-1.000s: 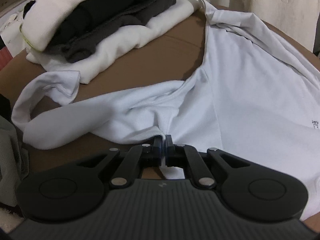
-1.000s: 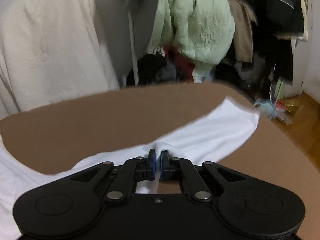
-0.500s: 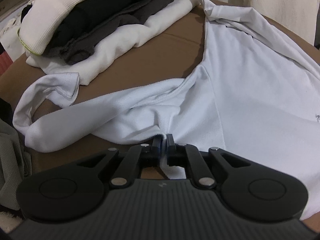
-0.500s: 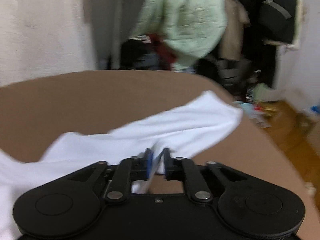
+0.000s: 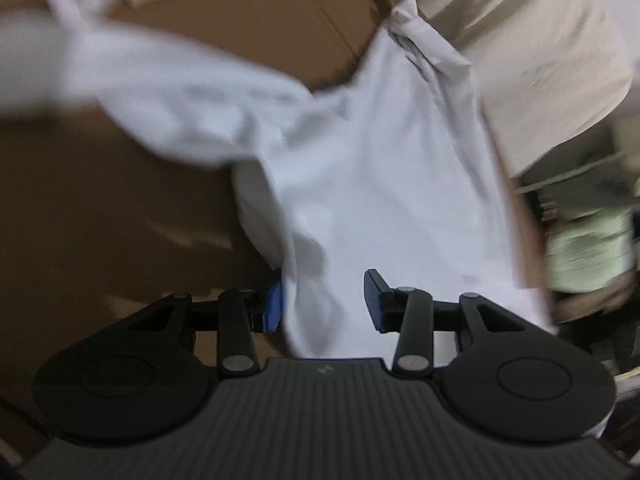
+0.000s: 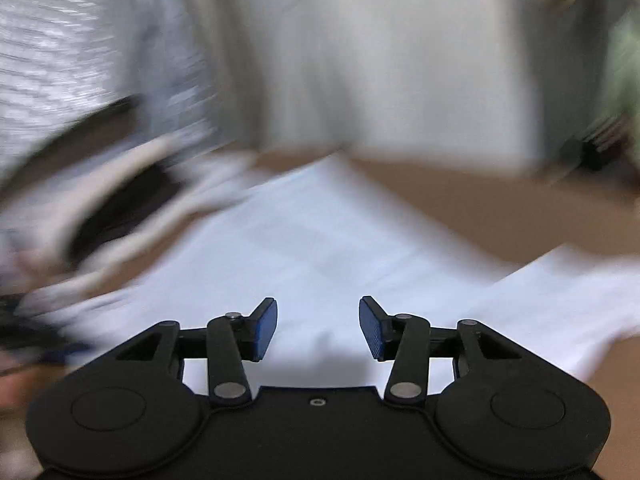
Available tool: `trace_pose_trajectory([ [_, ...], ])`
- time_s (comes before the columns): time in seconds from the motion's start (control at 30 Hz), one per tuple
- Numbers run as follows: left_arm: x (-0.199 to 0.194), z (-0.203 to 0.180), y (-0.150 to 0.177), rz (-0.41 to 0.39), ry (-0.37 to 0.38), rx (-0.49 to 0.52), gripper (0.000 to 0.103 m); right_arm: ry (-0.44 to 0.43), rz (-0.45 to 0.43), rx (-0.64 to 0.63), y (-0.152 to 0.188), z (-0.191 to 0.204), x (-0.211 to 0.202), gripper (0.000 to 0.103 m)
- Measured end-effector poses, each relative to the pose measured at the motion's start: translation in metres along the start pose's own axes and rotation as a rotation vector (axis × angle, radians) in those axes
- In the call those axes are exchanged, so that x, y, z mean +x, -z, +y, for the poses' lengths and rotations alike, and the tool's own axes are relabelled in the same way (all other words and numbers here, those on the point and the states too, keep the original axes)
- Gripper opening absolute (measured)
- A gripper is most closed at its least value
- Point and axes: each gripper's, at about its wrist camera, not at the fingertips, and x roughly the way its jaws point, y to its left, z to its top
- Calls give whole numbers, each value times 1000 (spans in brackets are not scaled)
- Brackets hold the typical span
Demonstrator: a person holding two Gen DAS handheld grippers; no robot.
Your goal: Fold clothes
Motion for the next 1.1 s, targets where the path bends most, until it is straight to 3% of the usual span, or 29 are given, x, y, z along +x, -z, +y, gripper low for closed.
trace_pose_trajectory([
  [0.07,3,-7,3,-7,-61,59,39,-206,156,46,18,17,24,51],
  [0.2,4,-14,3,-33,-49,92,33,-318,345,40,63,53,57,51],
  [0.27,3,-20,1,-60,-54,122,16,-280,313,106,75,59,66,51],
  [0.47,0,-43,-12,-102,-24,214,8,-162,214,291,109,76,91,51],
  [0.5,-2,-51,-18,-92,-12,233,8,-144,181,259,106,79,92,47],
  [0.53,-4,-56,-23,-89,-19,257,8,-126,172,214,103,83,93,26],
  [0.57,-6,-61,-28,-88,-29,281,8,-115,162,179,101,85,93,14],
  [0.7,-4,-63,-38,-88,-57,329,8,-210,87,262,95,69,69,3],
  [0.83,-10,-43,-20,-37,-59,263,8,-405,73,446,86,48,39,3],
  [0.9,-17,-35,-10,-32,-81,258,8,-450,55,438,83,47,22,3],
  [1.0,-19,-27,-8,-28,-111,262,8,-324,141,294,94,65,24,4],
  [1.1,-18,-24,-13,-27,-71,219,8,-203,240,231,106,80,42,13],
])
